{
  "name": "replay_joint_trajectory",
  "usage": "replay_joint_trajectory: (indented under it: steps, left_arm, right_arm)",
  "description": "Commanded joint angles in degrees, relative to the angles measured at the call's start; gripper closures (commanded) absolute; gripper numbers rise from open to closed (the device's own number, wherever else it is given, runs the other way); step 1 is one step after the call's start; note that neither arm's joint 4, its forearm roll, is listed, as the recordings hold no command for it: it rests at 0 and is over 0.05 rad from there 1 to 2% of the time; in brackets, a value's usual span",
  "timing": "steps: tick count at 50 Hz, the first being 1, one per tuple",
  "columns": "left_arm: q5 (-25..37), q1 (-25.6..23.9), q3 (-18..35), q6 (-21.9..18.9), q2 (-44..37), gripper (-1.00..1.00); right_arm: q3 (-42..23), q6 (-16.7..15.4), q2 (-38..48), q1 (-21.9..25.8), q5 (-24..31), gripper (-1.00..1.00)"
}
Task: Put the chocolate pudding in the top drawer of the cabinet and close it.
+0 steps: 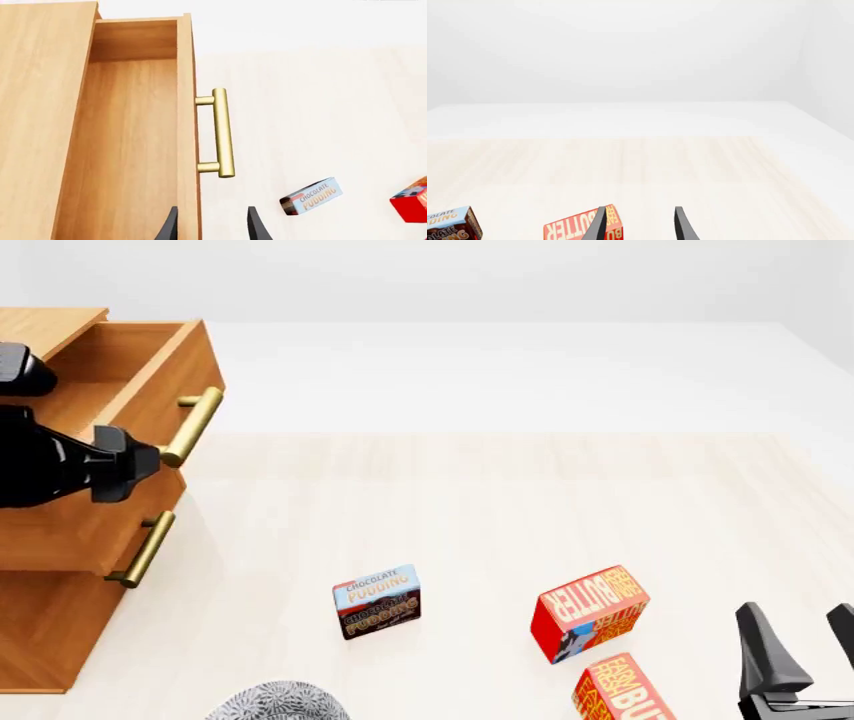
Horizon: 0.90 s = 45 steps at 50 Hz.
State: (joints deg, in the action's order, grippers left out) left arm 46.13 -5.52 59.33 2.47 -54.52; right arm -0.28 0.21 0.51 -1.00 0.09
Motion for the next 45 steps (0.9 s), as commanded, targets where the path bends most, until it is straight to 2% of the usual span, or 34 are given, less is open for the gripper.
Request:
replay_joint_trajectory:
  steps: [1, 18, 28, 45]
  left_arm:
    - [-0.85, -3.03, -4.49, 0.76, -3.92, -1.0]
    - [-2.12, -4.32, -4.9, -0.01, -5.02, -1.0]
    - [-3.45, -6.7, -4.61, -0.75, -7.32, -1.0]
    - [-4.53, -11.58, -3.52, 1.36, -9.21, -1.0]
  right_arm:
    - [0.0, -0.03, -0.01, -0.01, 0.0, -1.0]
    - [0.0, -0.01, -0.01, 0.01, 0.0, -1.0]
    - [0.0, -0.02, -0.01, -0.01, 0.0, -1.0]
    - [0.0, 0.02, 0.0, -0.01, 0.0, -1.0]
